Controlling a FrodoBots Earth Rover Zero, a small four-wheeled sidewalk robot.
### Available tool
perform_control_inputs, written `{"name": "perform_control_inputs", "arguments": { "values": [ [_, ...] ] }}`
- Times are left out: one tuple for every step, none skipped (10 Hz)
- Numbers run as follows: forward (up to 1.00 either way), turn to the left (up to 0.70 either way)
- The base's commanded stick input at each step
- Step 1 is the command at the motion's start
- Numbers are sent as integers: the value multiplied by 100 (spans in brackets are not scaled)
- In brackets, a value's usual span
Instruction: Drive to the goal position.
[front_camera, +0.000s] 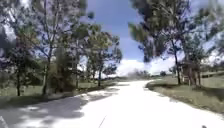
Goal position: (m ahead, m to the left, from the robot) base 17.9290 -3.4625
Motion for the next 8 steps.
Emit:
{"name": "perform_control_inputs", "arguments": {
  "values": [
    [85,4],
    [85,4],
    [85,4],
    [85,4],
    [85,4],
    [85,4],
    [85,4],
    [85,4]
  ]
}}
